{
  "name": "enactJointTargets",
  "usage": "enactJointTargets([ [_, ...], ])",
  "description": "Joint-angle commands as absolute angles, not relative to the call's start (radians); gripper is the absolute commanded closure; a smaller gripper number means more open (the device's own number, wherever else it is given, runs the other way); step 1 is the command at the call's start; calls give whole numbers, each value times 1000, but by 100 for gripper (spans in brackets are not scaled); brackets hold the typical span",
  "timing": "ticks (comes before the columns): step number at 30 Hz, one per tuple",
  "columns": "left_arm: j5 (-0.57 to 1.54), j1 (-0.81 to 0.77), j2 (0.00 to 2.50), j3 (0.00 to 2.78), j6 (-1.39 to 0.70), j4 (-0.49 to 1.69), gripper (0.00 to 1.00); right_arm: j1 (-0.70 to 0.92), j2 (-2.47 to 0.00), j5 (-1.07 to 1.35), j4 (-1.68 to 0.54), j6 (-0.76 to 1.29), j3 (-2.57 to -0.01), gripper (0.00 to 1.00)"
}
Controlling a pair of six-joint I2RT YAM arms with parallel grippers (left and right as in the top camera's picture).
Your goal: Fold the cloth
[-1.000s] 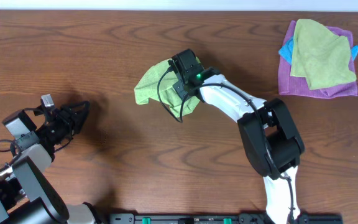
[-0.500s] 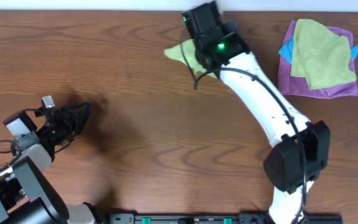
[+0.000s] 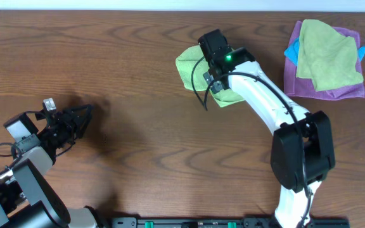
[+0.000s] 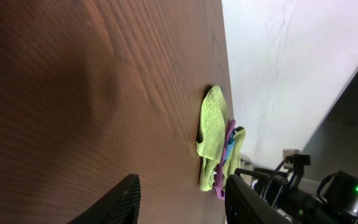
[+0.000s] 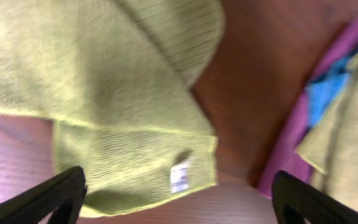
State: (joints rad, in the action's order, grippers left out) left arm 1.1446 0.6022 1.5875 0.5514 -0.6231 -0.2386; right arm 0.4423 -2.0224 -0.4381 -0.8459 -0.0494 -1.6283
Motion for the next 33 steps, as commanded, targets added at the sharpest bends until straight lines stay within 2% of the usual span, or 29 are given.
enactJointTargets([
  [1,1142,607,1581,559,-605,-235,54,435,-2035,-219,-824,-101,-1599,9],
  [3,1148,601,1581,559,-605,-232,56,435,-2042,-82,-796,-134,-1579,12],
  [4,1160,589,1581,559,-605,-232,64,436,-2047,-53,-784,-136,-1569,14],
  [5,1179,568,1581,559,-605,-232,63,436,-2049,-56,-785,-120,-1564,15],
  [7,1205,484,1581,559,-598,-232,59,429,-2049,-63,-810,-18,-1559,14],
  [9,1161,370,1581,559,-598,-233,58,408,-2039,-62,-845,91,-1560,14],
  [12,1030,172,1581,570,-599,-236,57,355,-2016,-61,-879,196,-1560,12],
  [17,759,-102,1583,637,-621,-236,46,265,-2003,-54,-912,284,-1560,10],
  [22,571,-185,1623,721,-619,-237,47,162,-1991,-24,-892,260,-1560,10],
  [33,596,-277,2075,1218,-545,-155,48,141,-1910,-25,-847,140,-1562,8],
])
